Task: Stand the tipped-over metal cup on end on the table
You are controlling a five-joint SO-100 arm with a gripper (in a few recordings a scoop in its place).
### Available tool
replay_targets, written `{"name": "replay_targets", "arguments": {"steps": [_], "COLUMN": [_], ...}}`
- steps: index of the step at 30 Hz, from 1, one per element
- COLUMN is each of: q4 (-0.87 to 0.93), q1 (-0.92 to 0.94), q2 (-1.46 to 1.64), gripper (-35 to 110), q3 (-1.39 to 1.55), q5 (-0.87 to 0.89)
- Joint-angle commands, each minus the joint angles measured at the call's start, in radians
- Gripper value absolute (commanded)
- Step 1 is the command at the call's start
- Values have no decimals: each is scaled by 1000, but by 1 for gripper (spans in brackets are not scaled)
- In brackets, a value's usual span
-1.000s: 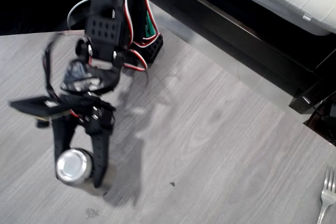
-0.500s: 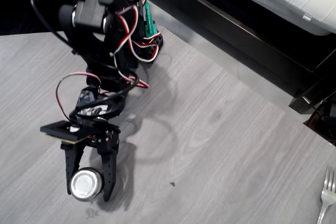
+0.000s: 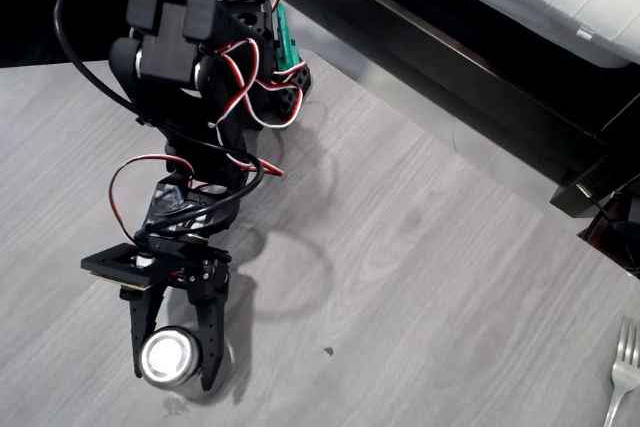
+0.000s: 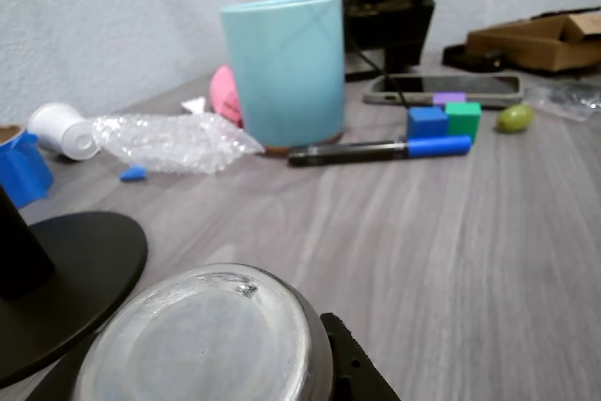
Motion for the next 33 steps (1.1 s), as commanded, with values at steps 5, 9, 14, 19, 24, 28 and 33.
{"name": "replay_targets", "arguments": {"steps": [5,9,14,19,24,28,33], "q4": [-252,-261,-276,-176,190,750,1804], "q1": [-6,-11,-20,6,38,80,104], "q2": [-64,-64,-44,126,522,969,1462], "gripper": [25,30,33,34,34,34,5], "q3": [-52,-61,-58,-20,60,95,-63], "q5": [-12,-9,5,57,193,371,831]}}
